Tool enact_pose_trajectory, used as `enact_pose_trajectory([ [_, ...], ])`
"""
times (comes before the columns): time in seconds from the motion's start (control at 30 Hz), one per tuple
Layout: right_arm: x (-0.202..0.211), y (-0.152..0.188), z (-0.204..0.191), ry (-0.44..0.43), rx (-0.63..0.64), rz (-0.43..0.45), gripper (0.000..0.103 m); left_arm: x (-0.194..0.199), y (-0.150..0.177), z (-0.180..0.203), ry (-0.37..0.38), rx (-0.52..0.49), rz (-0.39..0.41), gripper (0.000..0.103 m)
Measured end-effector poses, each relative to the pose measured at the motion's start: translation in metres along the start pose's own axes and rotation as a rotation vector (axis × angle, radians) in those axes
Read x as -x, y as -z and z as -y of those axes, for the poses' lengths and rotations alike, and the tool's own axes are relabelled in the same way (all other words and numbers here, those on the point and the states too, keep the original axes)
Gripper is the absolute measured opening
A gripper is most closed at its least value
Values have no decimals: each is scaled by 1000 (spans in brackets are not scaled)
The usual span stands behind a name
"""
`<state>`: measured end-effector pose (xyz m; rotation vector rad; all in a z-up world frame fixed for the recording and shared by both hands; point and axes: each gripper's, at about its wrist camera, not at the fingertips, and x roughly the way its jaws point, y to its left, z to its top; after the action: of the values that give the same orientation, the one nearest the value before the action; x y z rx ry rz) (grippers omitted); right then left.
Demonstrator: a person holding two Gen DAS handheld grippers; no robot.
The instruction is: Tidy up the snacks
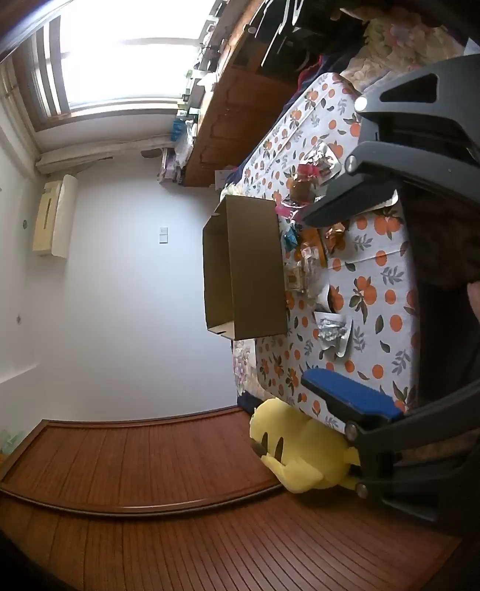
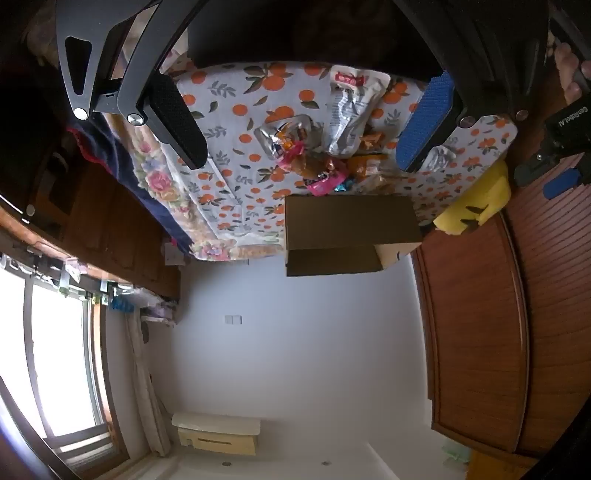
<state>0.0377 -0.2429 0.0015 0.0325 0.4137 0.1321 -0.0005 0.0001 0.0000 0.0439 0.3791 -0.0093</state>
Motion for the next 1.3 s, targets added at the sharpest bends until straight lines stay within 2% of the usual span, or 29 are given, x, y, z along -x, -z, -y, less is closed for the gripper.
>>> enact_pose_trajectory([
  [0.07,1,0,0,5,20,21,103,0,0,0,0,1,-3,80],
  [1.3,1,0,7,14,5,9,103,5,-6,-7,-15,13,21,80],
])
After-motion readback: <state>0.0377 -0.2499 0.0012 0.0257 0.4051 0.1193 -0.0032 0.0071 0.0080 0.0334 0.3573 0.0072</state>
